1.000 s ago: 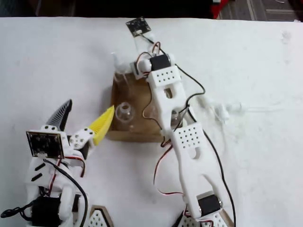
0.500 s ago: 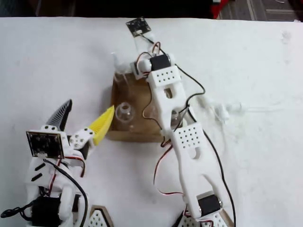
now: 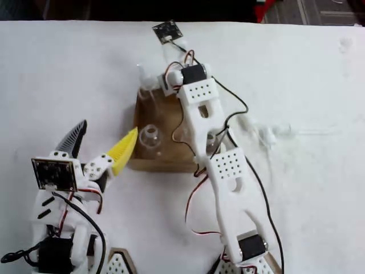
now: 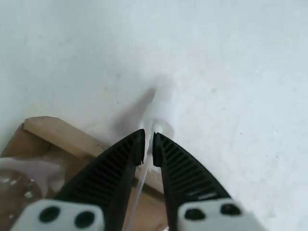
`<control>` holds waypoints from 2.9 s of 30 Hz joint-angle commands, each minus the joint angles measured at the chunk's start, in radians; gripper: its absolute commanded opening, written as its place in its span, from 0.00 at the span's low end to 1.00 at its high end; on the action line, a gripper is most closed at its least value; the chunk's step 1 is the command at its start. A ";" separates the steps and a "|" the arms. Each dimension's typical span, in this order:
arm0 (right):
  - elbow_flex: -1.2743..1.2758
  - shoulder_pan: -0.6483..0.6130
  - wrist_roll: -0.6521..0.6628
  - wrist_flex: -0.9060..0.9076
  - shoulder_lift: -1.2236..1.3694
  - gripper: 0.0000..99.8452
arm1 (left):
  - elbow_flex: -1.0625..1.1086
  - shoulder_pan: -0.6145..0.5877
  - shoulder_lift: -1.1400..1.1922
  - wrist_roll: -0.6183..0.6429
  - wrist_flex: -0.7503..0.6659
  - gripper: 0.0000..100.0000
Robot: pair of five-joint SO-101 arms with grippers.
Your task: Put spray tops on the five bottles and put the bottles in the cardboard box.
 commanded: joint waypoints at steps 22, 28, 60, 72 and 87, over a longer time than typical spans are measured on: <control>-0.014 0.030 0.072 0.168 -0.202 0.08 | -0.005 -0.012 -0.005 0.012 -0.028 0.37; -0.012 0.010 0.071 0.252 -0.311 0.14 | -0.005 -0.012 -0.005 0.012 -0.028 0.37; 0.135 0.013 0.144 0.292 -0.314 0.02 | -0.008 -0.012 -0.005 0.012 -0.025 0.37; 0.133 0.160 0.141 0.170 -0.320 0.02 | -0.006 -0.012 -0.005 0.012 -0.026 0.37; 0.052 0.124 0.140 0.044 -0.291 0.08 | -0.006 -0.012 -0.005 0.012 -0.026 0.37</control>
